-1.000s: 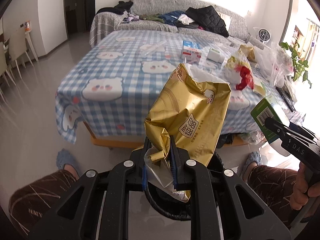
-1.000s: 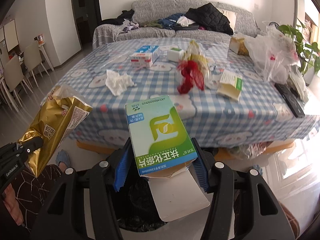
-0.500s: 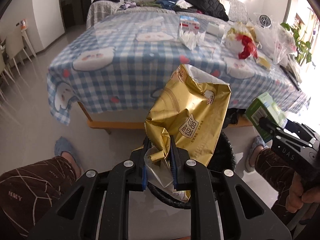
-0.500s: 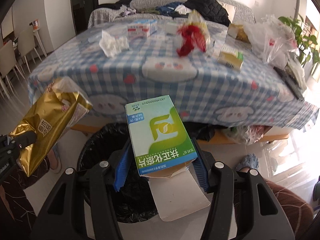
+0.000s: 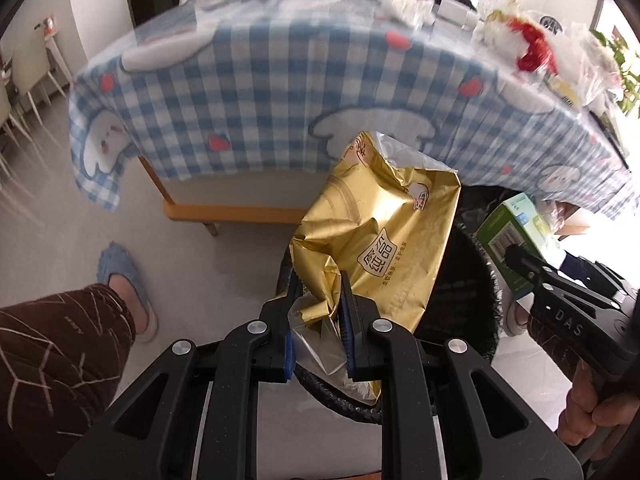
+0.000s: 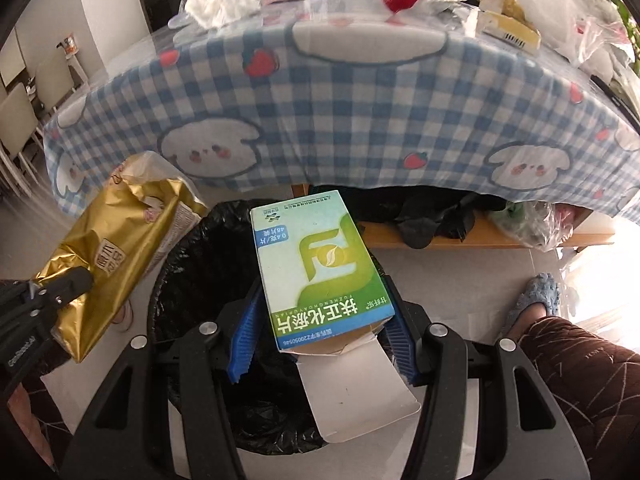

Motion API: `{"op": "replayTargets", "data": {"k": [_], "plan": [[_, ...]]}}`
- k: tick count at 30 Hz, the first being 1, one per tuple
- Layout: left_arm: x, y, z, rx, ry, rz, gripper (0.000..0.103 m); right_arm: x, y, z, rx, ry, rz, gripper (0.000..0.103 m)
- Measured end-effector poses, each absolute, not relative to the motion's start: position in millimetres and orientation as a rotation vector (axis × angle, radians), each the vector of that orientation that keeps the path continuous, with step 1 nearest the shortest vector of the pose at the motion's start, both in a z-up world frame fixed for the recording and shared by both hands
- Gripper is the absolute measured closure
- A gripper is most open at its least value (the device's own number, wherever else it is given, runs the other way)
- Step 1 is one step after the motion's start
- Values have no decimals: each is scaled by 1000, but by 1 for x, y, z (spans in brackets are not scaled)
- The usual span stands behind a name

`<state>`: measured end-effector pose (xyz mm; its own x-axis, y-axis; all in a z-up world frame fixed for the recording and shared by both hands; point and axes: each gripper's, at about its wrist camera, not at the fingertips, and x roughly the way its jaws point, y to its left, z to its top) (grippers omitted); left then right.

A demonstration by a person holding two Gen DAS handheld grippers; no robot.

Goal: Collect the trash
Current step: 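Carry the gold foil bag and green box over the black trash bin, then open the left gripper to drop the foil bag while the right drops the box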

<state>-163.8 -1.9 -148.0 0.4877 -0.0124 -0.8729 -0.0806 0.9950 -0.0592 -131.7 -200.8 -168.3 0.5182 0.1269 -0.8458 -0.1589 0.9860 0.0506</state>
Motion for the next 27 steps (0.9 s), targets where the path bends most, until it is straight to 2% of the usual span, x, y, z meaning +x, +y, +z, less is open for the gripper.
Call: {"op": "replayTargets", "data": {"k": [7,22,27], "plan": [[-156,-11,-178,-70,1123,44,87,-129,-205,-184,-42,1053,161,50],[-142,-54,-225,35,1138,-21,85,-137,-232,-196,-32,1079,103,50],[-136,-64,-228,57,1108,-47,61,-139,-237,-196,-31,1086,88,50]]}}
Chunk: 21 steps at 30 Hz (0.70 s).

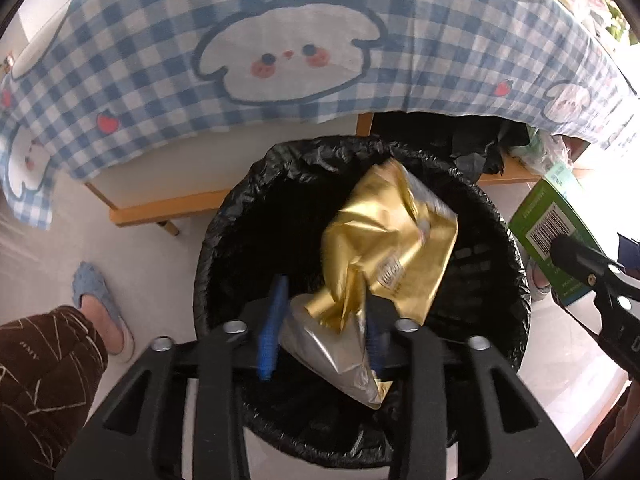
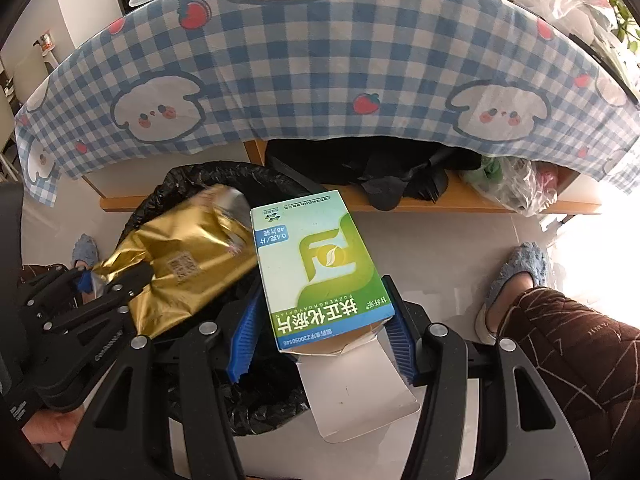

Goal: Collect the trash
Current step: 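Open the left gripper to drop the foil bag while the right drops the box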

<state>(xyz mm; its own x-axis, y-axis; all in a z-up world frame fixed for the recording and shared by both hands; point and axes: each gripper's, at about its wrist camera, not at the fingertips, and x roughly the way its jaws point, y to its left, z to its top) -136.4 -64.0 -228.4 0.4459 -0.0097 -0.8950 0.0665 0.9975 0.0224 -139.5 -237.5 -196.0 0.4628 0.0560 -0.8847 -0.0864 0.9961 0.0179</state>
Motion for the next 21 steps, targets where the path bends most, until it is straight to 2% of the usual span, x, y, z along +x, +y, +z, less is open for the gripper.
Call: {"op": "replayTargets", "data": {"k": [2,8,12,21], "plan": [[-136,-66,-229,60,1101,-43,57,-140,-239,-196,-26,1086,84,50],[-138,-55,-217,25,1047,-27,30,-137,-233,-197,-20,1094,91,50],[-140,-37,-209,-18,1019,-2,18,-131,-217,-198,-20,1097,109,50],[-148,0,-199,-78,984,50,6,-121,-182,-202,-42,1102,141,49]]}}
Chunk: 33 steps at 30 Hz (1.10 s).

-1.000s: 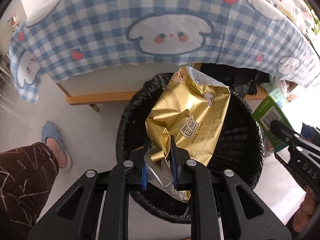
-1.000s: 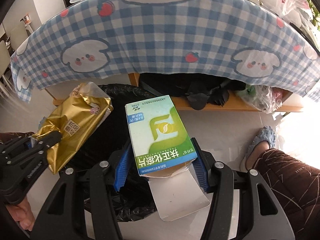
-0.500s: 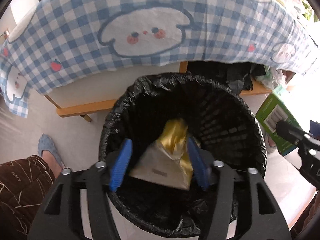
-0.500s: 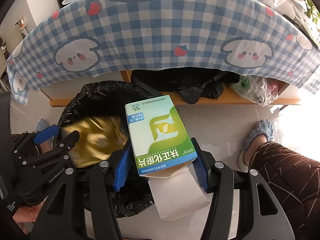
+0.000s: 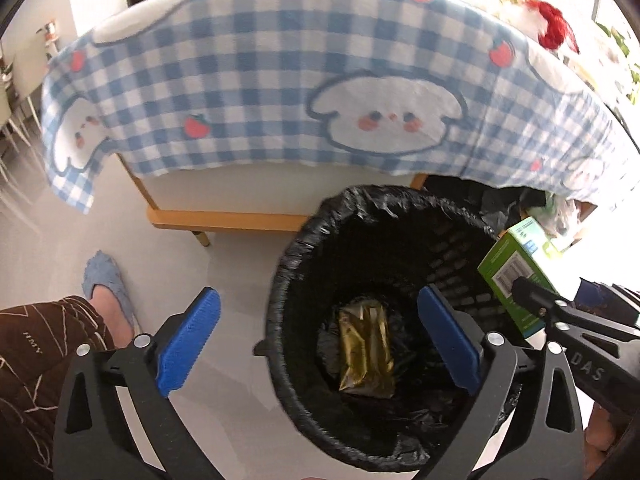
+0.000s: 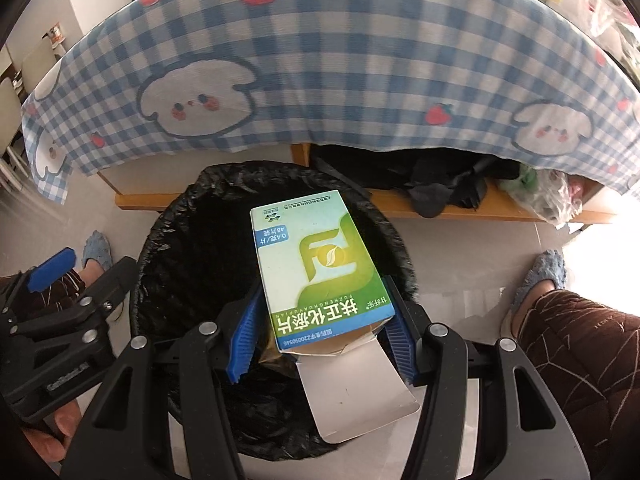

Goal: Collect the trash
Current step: 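Open the left gripper to drop the foil bag while the right drops the box, then move both tools back toward the table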

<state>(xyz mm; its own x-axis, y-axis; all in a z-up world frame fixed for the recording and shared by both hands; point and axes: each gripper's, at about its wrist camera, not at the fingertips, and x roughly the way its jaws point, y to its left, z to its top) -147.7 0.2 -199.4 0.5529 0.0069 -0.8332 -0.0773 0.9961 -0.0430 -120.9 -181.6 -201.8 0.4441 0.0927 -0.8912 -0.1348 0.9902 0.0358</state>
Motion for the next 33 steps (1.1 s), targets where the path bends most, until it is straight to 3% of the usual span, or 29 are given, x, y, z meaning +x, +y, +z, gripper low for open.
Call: {"op": "replayTargets", "data": {"k": [16,19,24,33], "plan": [[-155,38,-197,-133,969,127,6,-110,-154,-215,-64,1130,152,46],[-154,39,-198,-136,972,130,6,-109,-154,-215,-64,1132,155,40],[-153,32,-200,-109,981,123,6,-108,-157,-210,-73,1118,131,19],[-149,15,-185,-102,974,126,6,-109,-188,-188,-24,1084,41,11]]}}
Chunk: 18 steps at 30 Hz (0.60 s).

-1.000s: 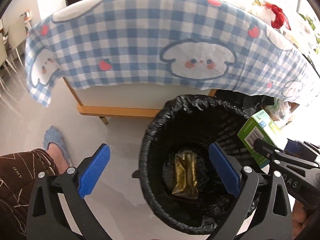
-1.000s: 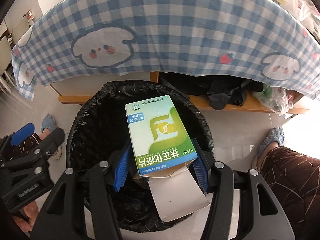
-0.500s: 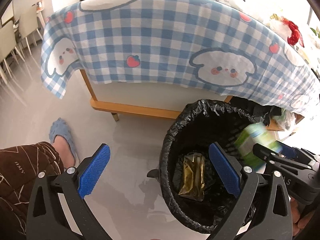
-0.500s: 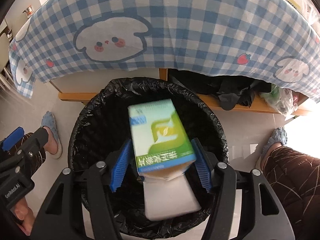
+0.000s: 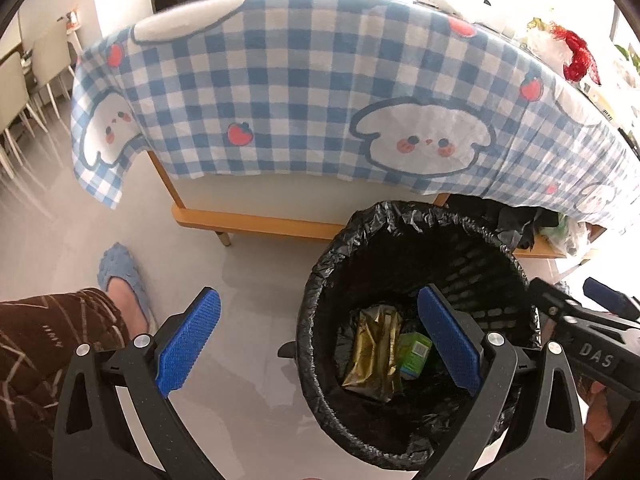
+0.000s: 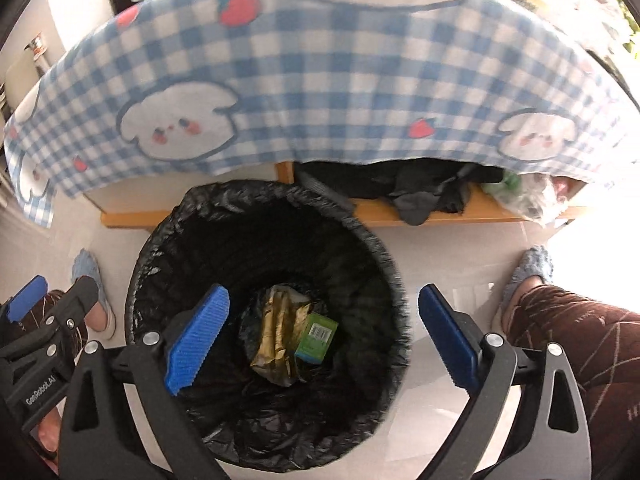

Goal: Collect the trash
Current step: 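Move both tools back toward the table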

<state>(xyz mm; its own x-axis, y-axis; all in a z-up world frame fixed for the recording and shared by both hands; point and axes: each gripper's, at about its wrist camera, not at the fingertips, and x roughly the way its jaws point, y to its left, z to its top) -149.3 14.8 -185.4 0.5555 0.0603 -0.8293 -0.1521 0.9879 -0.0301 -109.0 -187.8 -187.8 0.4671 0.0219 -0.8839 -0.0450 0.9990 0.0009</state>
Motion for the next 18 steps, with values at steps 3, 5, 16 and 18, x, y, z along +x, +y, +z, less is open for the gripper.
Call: {"op": "replayTargets", "data": {"k": [3,5,16,18], "plan": [[-149,6,-172,-90,958,116,6,-113,-200,-174,-20,1057,6,11],[-149,2,-164,-90,953,108,6,-116,-208,-163,-17,1034,-10,11],[-150,-10,-120,-96,965,77,7,-128,-235,-104,12,918,-13,11],[-148,-10,-112,-97,969,73,7,-129,-237,-93,23,894,-6,11]]}}
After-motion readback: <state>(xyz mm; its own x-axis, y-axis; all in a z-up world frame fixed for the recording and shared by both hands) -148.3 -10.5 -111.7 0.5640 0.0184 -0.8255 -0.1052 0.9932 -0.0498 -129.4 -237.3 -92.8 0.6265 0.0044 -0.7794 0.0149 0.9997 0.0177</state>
